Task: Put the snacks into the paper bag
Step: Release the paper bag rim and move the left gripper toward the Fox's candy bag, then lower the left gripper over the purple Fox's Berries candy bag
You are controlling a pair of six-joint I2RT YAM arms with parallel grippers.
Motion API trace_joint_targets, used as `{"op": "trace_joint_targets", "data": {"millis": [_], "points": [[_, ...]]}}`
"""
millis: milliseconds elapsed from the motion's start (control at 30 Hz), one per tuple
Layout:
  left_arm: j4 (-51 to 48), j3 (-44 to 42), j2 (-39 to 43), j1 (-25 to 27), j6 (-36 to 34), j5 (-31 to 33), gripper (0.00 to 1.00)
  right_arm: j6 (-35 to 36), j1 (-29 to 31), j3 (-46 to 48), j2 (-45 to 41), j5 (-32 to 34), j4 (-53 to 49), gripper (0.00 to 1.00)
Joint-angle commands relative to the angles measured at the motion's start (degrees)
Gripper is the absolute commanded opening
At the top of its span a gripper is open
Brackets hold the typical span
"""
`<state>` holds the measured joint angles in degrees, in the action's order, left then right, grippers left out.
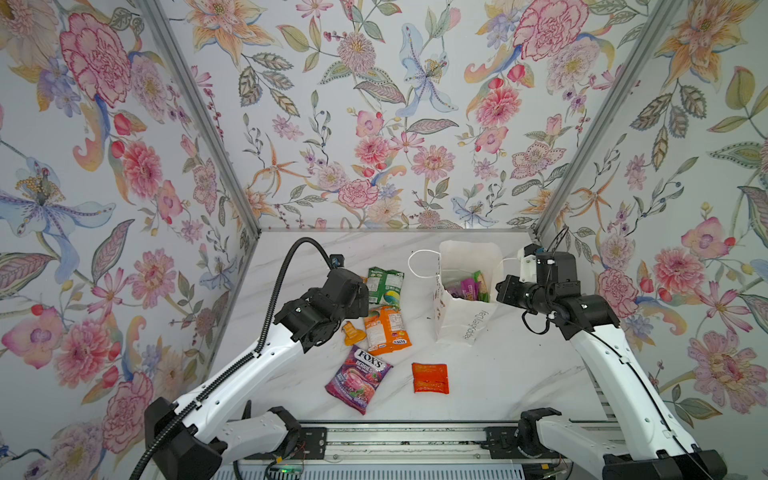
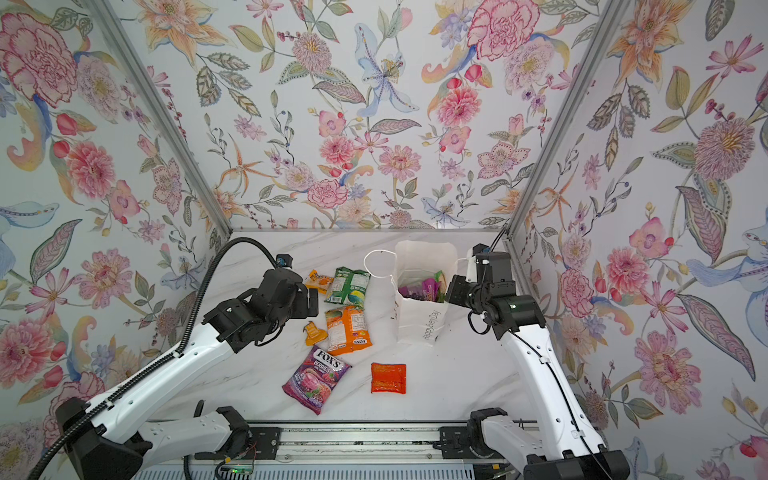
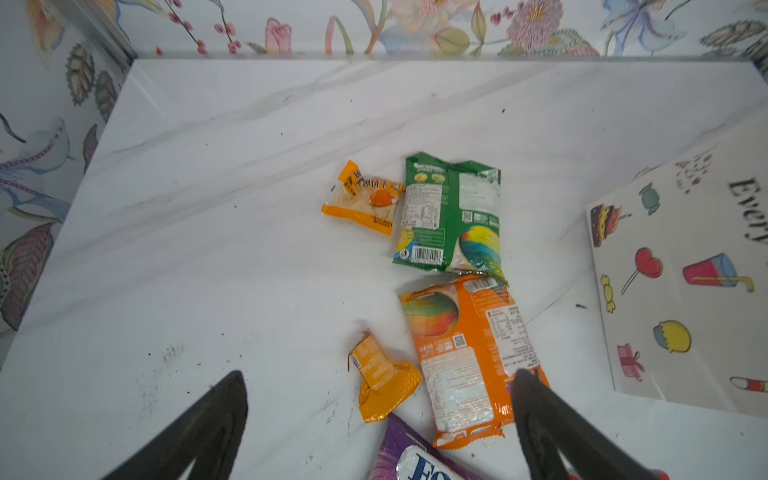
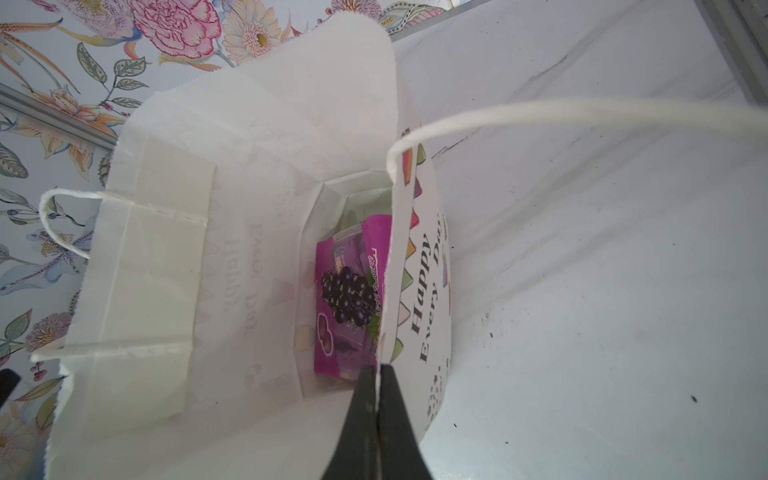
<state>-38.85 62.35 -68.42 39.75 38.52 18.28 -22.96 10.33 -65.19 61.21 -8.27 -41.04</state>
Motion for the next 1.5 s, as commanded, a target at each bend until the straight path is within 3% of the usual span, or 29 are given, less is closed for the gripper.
{"op": "trace_joint_targets", "data": {"millis": [0,100,333,467,533,733,867,1100,1467], "points": [[-3.6,-3.0,-2.1,-0.3,0.2,-6.6,0.99,0.8,0.1,1.1,-1.4,1.3,0.7,0.0],[-6.6,-4.7,-4.4,1.2,1.3,-9.1,0.97,0.6,0.1,1.2,-1.1,1.1,0.7,0.0],[-10.5,-7.9,-3.2,15.1,13.8,-6.6,0.98,0.9,0.1,1.7,-1.6,1.4,0.7,0.0],[-8.4,-10.7,-2.1,26.0,21.7,-1.7,0.99,0.8,0.1,1.5,-1.1,1.3,0.7,0.0],[-11.4,-11.2,-3.8,29.0,25.2,0.4,0.99,0.8,0.1,1.2,-0.9,1.1,0.7,0.0],[-15.5,-13.0,-10.6,35.0,26.9,0.8,0.99,0.8,0.1,1.4,-1.2,1.2,0.7,0.0],[-13.8,-15.0,-14.6,36.0,26.3,-0.9,0.99,0.4,0.3,1.8,-1.2,1.1,0.9,0.0],[-15.6,-15.3,-20.4,35.5,27.4,2.6,0.99,0.6,0.4,2.1,-0.7,1.1,1.0,0.0],[-15.9,-21.1,-16.0,25.3,31.1,6.4,0.99,0.4,0.7,2.9,-1.0,1.1,1.1,0.0]]}}
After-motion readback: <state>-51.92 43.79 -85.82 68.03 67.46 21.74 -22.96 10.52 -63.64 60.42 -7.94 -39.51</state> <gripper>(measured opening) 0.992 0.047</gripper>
